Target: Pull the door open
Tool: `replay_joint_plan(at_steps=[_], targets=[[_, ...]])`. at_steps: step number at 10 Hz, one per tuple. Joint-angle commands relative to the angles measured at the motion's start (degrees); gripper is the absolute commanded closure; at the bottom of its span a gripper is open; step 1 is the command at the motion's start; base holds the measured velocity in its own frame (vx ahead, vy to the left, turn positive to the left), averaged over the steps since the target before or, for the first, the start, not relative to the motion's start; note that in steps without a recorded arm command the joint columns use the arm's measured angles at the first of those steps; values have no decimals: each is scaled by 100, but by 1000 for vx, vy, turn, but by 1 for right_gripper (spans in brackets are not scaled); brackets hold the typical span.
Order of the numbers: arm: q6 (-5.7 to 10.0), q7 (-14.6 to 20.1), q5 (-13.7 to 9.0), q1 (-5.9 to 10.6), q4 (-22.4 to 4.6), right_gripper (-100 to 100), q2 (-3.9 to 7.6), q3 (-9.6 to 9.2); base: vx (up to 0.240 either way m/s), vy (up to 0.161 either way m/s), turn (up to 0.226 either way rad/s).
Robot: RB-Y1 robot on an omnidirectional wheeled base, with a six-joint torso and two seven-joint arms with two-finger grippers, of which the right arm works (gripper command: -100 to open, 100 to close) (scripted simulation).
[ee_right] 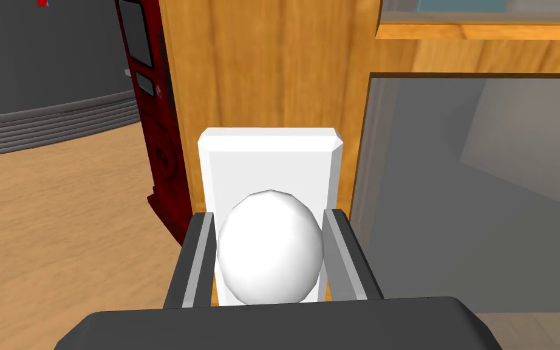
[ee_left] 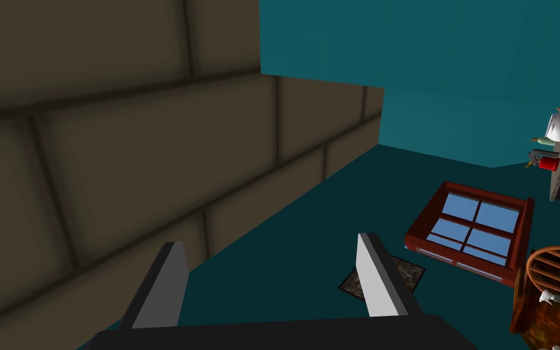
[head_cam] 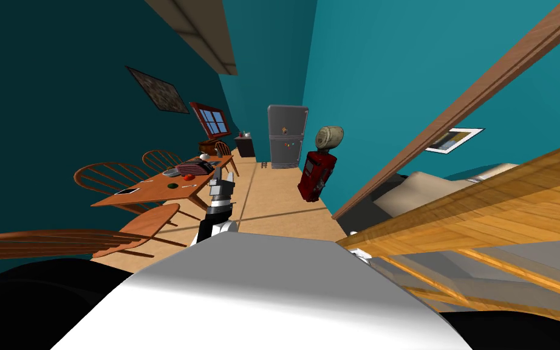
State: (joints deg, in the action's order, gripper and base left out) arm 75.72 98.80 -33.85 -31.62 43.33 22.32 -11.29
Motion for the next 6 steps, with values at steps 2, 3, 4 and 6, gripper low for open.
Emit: replay_joint_plan(at_steps=[2, 3, 4, 6], targets=[[121, 189, 286, 98, -169, 100, 75, -85, -204, 45, 5], [149, 257, 397, 101, -219, 100, 123, -108, -224, 30, -3], [161, 286, 445, 87, -246, 100, 148, -117, -202, 26, -11], [181, 315, 448, 127, -328, 100, 151, -121, -138, 7, -13]])
